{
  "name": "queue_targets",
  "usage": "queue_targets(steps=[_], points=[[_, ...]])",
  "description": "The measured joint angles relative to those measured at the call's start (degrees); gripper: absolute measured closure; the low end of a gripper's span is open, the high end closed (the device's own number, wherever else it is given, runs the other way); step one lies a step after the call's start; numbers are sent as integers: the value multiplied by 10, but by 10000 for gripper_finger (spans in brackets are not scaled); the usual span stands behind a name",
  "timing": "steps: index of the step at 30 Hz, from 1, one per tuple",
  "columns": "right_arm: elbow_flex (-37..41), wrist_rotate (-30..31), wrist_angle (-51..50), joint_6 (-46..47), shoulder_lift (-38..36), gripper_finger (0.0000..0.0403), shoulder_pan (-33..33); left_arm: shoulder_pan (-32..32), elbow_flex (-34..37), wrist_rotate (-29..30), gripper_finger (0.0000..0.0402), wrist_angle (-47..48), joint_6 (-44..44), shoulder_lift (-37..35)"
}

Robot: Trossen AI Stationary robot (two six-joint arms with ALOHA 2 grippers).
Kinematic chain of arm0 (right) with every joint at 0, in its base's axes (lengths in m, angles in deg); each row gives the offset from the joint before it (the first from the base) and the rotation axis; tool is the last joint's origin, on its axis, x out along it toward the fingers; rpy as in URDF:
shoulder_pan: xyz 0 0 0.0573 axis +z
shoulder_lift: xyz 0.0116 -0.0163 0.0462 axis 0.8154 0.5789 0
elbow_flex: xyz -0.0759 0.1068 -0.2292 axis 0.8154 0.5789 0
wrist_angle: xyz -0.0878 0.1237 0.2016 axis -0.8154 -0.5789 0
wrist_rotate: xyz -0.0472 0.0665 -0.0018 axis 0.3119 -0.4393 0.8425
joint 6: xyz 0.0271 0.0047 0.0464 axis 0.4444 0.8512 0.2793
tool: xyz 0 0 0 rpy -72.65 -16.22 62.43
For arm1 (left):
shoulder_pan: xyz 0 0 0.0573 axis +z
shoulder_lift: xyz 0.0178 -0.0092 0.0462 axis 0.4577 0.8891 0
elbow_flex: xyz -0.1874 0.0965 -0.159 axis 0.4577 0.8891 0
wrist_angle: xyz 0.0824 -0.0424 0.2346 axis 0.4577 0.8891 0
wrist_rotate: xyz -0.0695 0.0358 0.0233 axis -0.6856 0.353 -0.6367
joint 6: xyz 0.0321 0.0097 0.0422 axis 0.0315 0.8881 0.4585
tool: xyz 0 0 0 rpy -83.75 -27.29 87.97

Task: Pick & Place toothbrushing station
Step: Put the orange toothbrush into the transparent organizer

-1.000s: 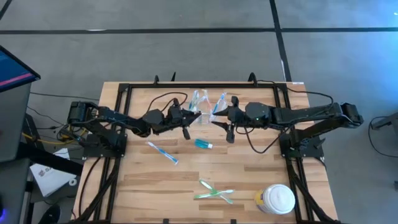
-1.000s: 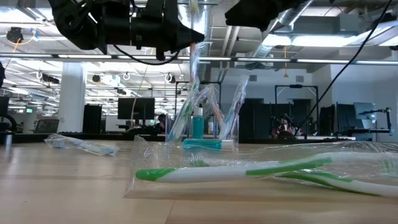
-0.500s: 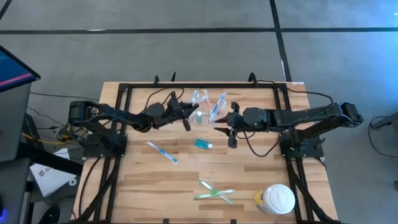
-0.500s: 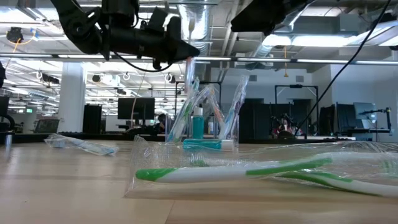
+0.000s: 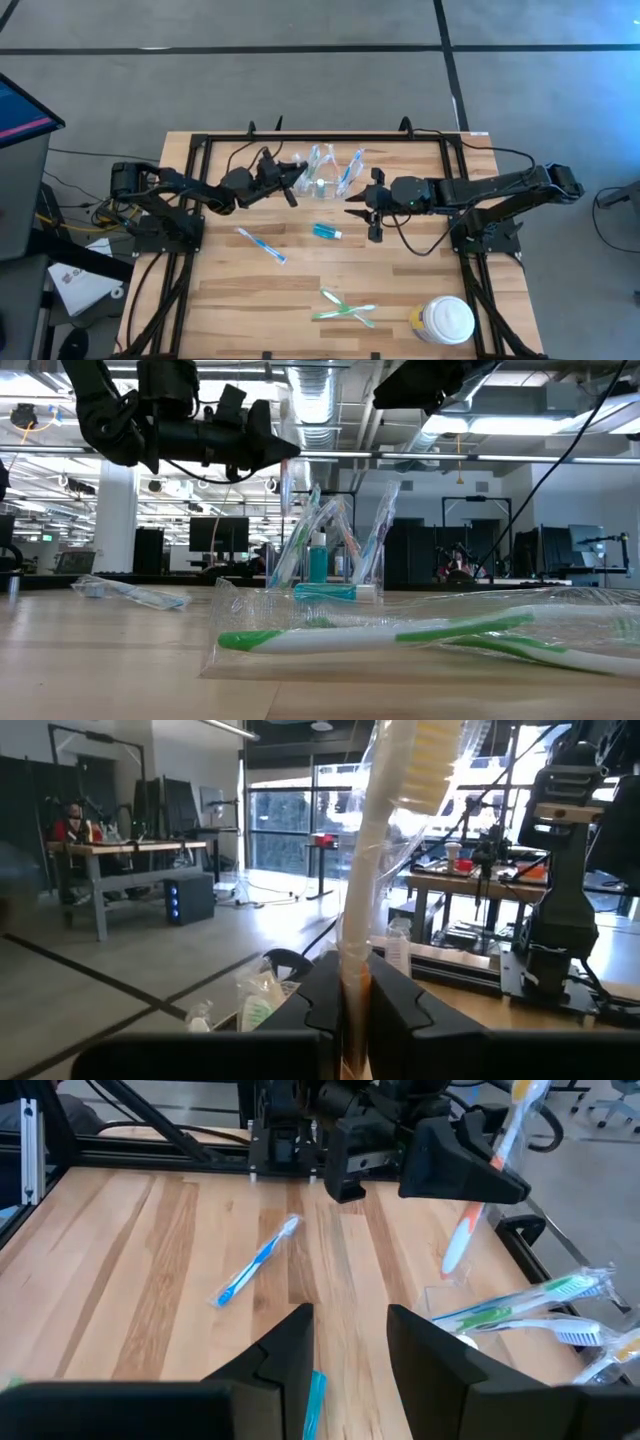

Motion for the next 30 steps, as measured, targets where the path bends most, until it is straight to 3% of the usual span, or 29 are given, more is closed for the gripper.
queue_targets(steps=[7, 16, 30], points=[[0, 0, 1, 0, 2, 284, 0, 12, 0, 0, 389, -5, 1, 14], [0, 0, -1, 0, 2, 284, 0, 41, 0, 0, 389, -93, -29, 109], [0, 0, -3, -4, 2, 284, 0, 46, 0, -1, 389, -140, -60, 202]])
